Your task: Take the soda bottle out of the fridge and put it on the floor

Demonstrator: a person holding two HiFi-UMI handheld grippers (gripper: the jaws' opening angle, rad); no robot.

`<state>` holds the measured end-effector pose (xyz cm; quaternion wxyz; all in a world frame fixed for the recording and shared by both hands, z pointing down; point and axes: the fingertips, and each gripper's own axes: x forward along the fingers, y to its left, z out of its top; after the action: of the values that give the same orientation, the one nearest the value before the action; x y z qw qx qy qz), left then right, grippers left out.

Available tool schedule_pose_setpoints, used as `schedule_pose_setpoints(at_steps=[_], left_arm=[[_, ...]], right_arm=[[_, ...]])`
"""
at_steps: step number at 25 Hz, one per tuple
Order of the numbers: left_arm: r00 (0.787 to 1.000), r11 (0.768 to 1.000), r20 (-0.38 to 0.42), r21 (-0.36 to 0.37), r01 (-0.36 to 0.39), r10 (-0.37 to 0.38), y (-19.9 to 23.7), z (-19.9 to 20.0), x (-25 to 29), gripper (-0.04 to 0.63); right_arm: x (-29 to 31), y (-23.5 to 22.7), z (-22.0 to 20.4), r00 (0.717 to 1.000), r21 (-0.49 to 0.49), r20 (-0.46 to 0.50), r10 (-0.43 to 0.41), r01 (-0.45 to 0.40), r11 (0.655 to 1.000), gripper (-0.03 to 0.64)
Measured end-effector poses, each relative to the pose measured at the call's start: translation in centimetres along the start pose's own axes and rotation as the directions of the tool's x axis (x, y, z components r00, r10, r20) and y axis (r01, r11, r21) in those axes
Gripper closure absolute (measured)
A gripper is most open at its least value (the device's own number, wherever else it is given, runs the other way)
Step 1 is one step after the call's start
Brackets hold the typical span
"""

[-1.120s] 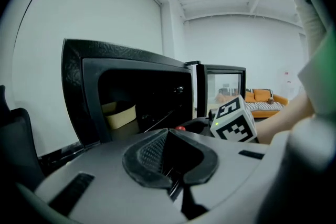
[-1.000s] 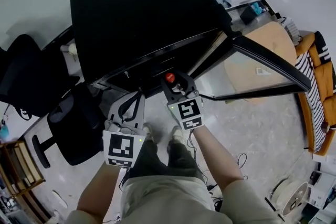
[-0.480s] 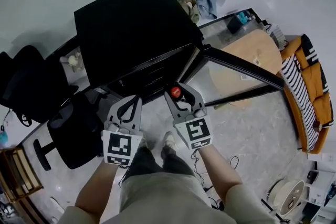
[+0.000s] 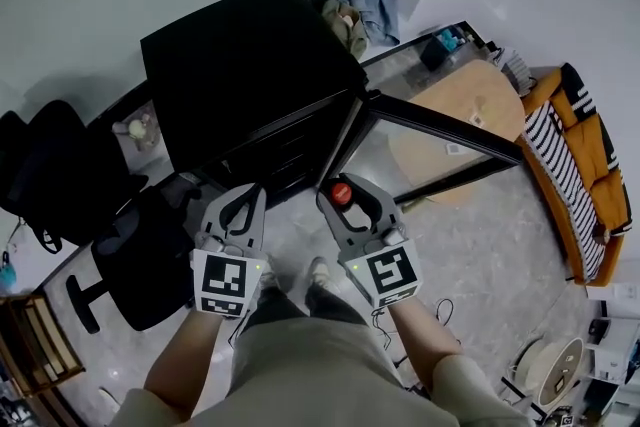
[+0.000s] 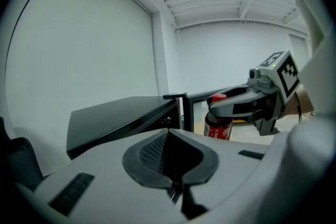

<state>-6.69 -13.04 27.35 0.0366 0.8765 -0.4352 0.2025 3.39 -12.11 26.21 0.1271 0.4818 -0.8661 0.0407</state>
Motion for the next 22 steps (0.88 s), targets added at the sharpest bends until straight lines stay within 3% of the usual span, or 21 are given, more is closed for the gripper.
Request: schedule_pose_setpoints(at_steps=[13, 22], left_arm=[[0.994, 0.993, -0.017, 0.027, 0.111, -0.111, -4.1, -0.2, 3.7, 0.591], [0.980, 0.980, -0.053, 0.037, 0.196, -0.194, -6.6, -4.6, 8.8, 0.591]], right_arm=[[-1.8, -3.6, -4.1, 0.992, 0.031, -0.065, -0.106, 0.108, 0.994, 0.482], [-0.8, -6.2, -11.0, 0.978, 0.064, -0.082, -0.193, 0.198, 0.978, 0.481]])
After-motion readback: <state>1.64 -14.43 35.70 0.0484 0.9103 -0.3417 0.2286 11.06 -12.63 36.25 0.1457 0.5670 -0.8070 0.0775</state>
